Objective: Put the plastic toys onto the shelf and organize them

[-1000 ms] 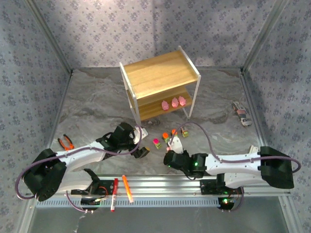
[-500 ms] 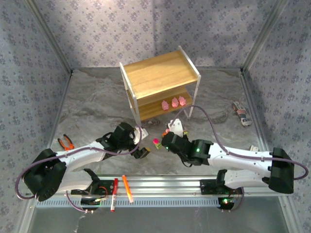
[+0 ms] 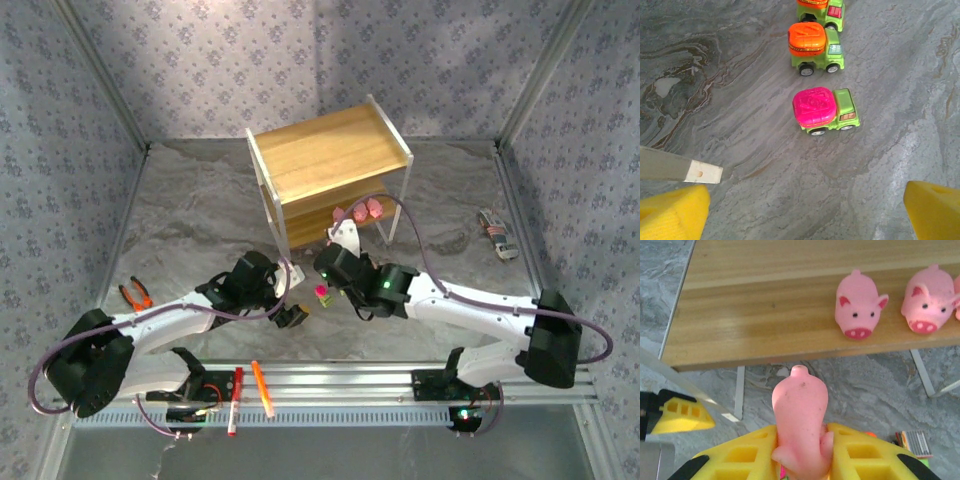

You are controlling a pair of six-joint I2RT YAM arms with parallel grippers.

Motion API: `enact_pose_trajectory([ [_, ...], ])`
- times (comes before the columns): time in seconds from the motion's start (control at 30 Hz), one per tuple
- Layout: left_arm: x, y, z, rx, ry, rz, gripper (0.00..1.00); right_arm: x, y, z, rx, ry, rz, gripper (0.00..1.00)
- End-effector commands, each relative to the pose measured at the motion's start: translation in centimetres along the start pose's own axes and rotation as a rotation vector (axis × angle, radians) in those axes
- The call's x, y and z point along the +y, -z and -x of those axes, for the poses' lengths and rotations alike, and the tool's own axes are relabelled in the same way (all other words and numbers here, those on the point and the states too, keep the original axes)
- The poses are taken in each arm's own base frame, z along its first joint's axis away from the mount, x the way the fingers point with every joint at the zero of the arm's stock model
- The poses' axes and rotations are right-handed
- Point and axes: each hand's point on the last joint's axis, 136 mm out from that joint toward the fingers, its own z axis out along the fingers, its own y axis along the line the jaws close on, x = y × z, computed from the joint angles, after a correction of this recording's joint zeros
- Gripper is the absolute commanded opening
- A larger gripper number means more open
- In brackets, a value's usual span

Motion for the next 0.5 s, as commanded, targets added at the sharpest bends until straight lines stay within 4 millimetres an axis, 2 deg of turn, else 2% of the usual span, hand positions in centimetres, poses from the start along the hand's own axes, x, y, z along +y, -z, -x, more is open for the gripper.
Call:
enact_pose_trajectory([
  [0.0,0.1,0.5,1.3,-0.044,-0.022,-0.003,1.00,0.5,-0.5,2.1,-0.045,-0.008,-0.011,0.28],
  [0.47,2.4,0.8,1.9,-0.068,0.023,0.128,1.00,2.4,-3.3,4.6,-0.082,-0.039,-0.004,0.28],
])
